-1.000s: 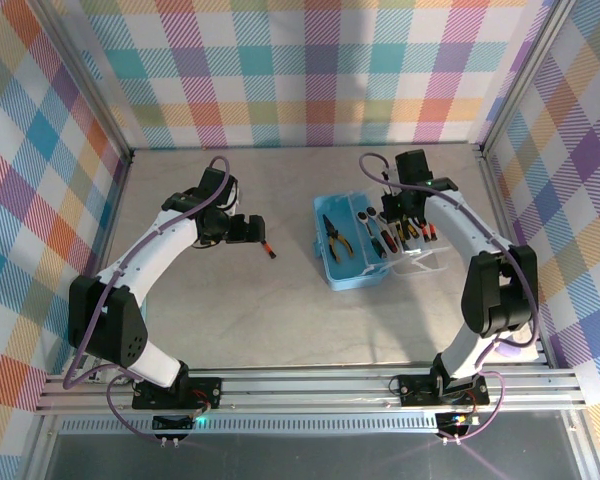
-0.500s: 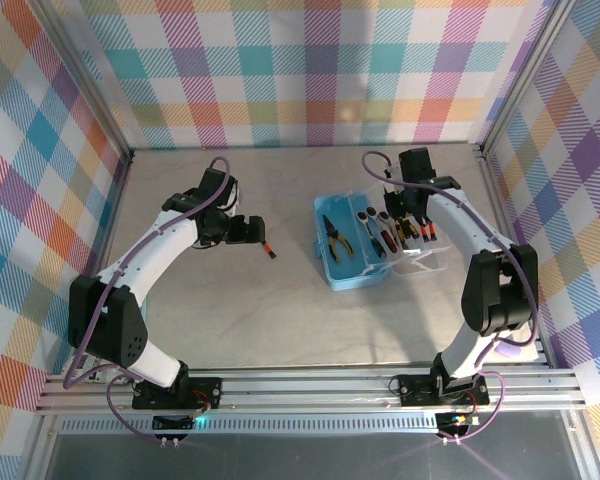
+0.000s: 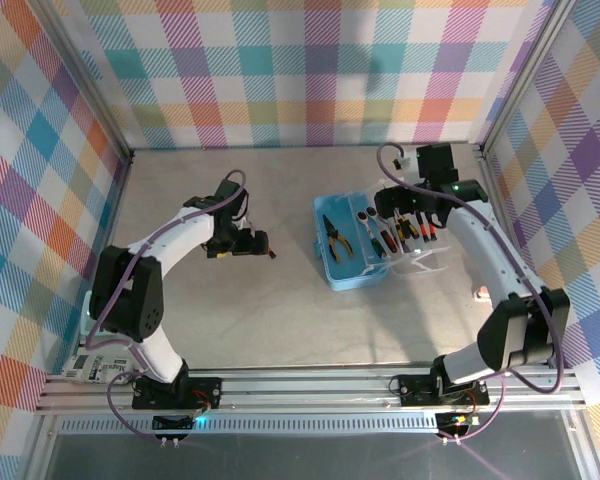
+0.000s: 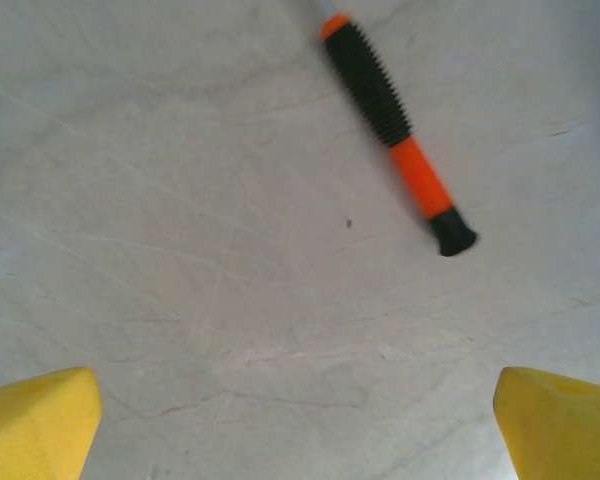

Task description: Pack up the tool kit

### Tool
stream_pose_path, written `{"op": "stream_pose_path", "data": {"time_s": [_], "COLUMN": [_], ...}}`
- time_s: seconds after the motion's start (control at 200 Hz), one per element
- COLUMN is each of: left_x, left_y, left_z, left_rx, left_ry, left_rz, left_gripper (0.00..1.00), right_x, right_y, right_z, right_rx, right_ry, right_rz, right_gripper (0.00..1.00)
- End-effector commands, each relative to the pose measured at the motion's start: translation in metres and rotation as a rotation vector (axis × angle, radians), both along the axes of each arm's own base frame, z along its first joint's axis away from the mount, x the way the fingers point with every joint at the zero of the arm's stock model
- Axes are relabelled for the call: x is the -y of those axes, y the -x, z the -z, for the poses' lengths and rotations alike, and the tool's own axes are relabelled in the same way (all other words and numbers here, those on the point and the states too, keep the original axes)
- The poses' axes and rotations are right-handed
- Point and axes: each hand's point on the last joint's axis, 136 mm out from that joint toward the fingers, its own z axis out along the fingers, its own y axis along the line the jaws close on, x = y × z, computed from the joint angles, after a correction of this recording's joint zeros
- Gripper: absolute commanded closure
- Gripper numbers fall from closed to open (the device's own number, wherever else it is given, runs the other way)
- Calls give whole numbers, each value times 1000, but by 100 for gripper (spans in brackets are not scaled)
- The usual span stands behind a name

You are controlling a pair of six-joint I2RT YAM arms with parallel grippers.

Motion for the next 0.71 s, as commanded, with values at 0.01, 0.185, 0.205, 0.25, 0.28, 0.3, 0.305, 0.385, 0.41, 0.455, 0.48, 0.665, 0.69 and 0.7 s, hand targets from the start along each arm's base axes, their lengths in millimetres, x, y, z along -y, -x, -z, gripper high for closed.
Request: {"op": "stream_pose_path", "data": {"time_s": [0.01, 0.185, 0.205, 0.25, 0.28, 0.3, 0.305, 0.385, 0.41, 0.455, 0.48, 0.665, 0.69, 0.7], "left_x": [8, 16, 16, 18, 20, 22, 22, 31, 33, 37, 39, 32, 29, 27], "left_y": [-12, -37, -40, -46, -49, -52, -52, -60, -61, -64, -66, -71, -71, -72], "left_z": [25, 37, 38, 40, 41, 42, 42, 44, 45, 45, 45, 54, 54, 55], "left_rx": [-24, -9, -7, -1, -3, -1, -2, 3, 2, 6, 11, 1, 1, 2], "left_ry": [32, 43, 41, 40, 46, 53, 54, 90, 103, 126, 136, 102, 80, 71], "left_rz": [-23, -66, -70, -76, -75, -75, -75, -73, -73, -75, -77, -112, -119, -122], "left_gripper": [0, 0, 0, 0, 1, 2, 3, 6, 7, 8, 9, 13, 14, 14], "right_x": [-17, -23, -23, -25, -26, -27, -27, -29, -30, -30, -30, -32, -33, -33], "right_y": [21, 30, 31, 33, 33, 33, 33, 34, 34, 35, 34, 36, 36, 36], "right_z": [-1, 1, 2, 2, 3, 3, 3, 5, 5, 6, 5, 8, 8, 8], "right_rx": [-35, -49, -58, -60, -63, -63, -64, -74, -75, -75, -75, -84, -87, -87], "right_ry": [-94, -120, -140, -148, -151, -152, -152, -154, -154, -154, -153, -155, -157, -158], "right_rz": [-62, -91, -71, -75, -78, -79, -80, -88, -88, -90, -90, -98, -100, -101], "right_gripper": [1, 1, 1, 1, 1, 1, 1, 1, 1, 1, 1, 1, 1, 1]}}
